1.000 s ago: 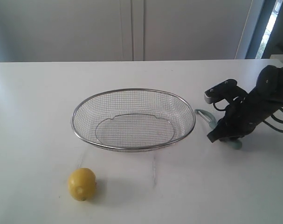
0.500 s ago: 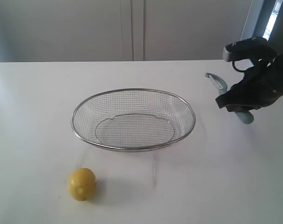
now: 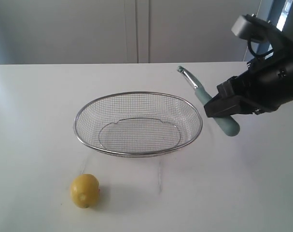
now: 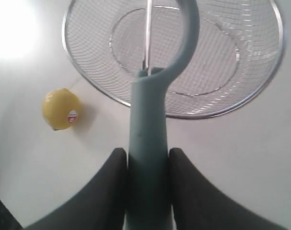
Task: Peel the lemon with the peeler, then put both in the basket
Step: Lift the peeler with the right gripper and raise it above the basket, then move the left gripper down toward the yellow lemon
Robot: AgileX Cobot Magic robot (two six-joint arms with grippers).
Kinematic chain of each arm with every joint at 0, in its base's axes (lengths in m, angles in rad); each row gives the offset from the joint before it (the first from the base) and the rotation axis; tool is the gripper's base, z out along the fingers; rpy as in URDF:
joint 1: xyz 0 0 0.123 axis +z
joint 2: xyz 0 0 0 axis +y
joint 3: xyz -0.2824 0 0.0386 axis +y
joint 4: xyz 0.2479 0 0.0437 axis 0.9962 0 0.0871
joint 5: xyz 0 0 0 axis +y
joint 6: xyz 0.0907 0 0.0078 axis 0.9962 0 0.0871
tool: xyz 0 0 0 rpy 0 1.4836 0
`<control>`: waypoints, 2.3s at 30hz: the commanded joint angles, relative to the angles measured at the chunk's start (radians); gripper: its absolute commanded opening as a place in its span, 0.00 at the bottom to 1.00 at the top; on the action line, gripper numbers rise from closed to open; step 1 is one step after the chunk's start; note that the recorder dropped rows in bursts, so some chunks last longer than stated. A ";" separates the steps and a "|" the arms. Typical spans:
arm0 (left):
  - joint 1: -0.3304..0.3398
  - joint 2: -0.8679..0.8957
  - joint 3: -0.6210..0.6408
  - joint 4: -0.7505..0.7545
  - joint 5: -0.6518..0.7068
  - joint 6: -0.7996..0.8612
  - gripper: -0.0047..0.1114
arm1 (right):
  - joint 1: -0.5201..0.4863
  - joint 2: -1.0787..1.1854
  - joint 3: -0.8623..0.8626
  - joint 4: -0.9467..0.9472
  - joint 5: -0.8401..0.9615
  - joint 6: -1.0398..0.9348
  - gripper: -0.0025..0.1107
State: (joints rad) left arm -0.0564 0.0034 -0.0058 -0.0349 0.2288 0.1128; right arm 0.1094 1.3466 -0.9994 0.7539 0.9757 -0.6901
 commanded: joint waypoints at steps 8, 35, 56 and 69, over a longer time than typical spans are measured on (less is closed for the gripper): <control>0.005 -0.003 0.006 -0.002 -0.004 -0.001 0.04 | 0.001 -0.100 0.034 0.159 0.029 -0.093 0.02; 0.005 -0.003 0.006 0.044 -0.296 0.024 0.04 | 0.001 -0.102 0.034 0.200 0.036 -0.101 0.02; 0.005 0.118 -0.355 0.104 0.095 -0.543 0.04 | 0.001 -0.102 0.034 0.224 0.071 -0.101 0.02; 0.005 0.533 -0.688 -0.483 0.733 0.218 0.04 | 0.001 -0.102 0.034 0.224 0.080 -0.117 0.02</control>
State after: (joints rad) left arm -0.0548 0.4794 -0.6843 -0.2249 0.8741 0.1524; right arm 0.1094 1.2539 -0.9669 0.9603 1.0449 -0.7891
